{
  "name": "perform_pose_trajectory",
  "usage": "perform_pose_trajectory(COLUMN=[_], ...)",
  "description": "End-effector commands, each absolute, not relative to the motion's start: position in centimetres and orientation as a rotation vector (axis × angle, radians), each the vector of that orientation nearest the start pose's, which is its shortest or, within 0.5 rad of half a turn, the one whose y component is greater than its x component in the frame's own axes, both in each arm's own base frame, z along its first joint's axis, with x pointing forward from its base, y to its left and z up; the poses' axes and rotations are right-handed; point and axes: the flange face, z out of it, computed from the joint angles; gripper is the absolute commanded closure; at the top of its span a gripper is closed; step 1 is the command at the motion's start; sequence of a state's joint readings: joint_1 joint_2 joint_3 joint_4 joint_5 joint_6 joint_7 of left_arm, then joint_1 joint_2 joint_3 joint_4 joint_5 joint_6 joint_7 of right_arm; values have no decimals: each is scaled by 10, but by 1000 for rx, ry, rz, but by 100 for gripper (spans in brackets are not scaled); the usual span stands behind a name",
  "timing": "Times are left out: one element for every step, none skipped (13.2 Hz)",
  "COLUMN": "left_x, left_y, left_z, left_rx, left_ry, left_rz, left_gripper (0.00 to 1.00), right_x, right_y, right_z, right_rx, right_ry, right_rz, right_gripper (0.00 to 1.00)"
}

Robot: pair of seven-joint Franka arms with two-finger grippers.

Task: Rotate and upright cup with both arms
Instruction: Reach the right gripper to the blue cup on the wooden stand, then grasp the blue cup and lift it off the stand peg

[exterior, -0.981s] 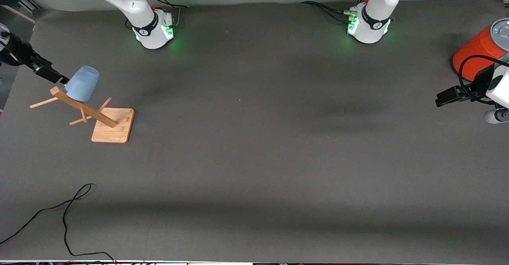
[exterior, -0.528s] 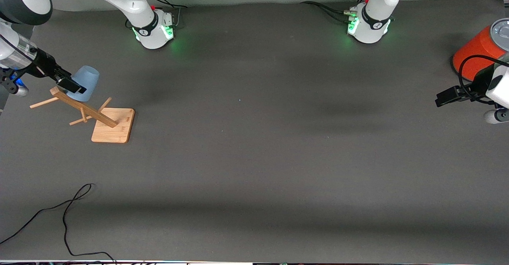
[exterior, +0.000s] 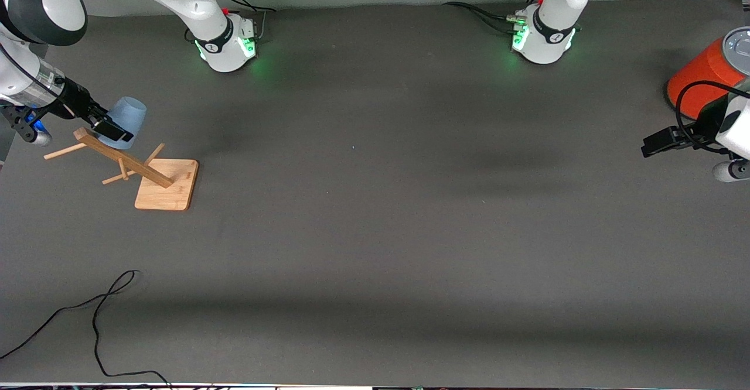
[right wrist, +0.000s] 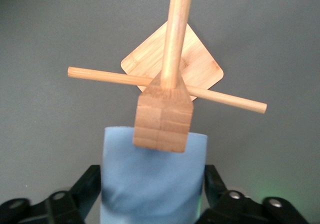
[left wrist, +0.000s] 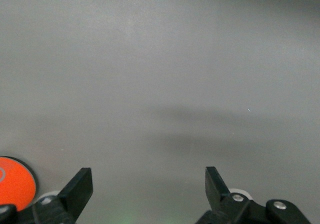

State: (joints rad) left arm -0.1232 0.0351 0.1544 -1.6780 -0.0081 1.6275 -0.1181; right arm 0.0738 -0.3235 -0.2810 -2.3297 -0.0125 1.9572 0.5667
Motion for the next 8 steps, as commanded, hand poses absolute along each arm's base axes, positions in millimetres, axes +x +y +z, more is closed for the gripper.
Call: perform_pose_trajectory(left_x=[560,560,560,560,560,560,560,560], left_y=[15,15,15,15,15,15,15,15], left_z=[565,565,565,565,565,565,565,565], left_rx=[-3145,-3145,-3145,-3145,-3145,-3145,-3145,-3145], left_ry=[-216,-216,-216,-216,-218,-216,-216,-216], left_rz=[112,112,112,112,112,112,112,112], left_gripper=[0,0,0,0,0,0,0,0], right_x=[435,435,435,433,430,426,420,415], right_y=[-96,-96,-96,-95,-94,-89,-83,-67], right_z=[455,456,456,458,462,469,479,491], right_rx=[-2839,-2838,-2839,-2836,-2832,-2835,-2820,-2810], right_ry=[1135,1135,1135,1138,1142,1135,1159,1167], right_rz=[103,101,103,107,109,126,126,125], right_gripper=[64,64,64,64,64,64,64,64])
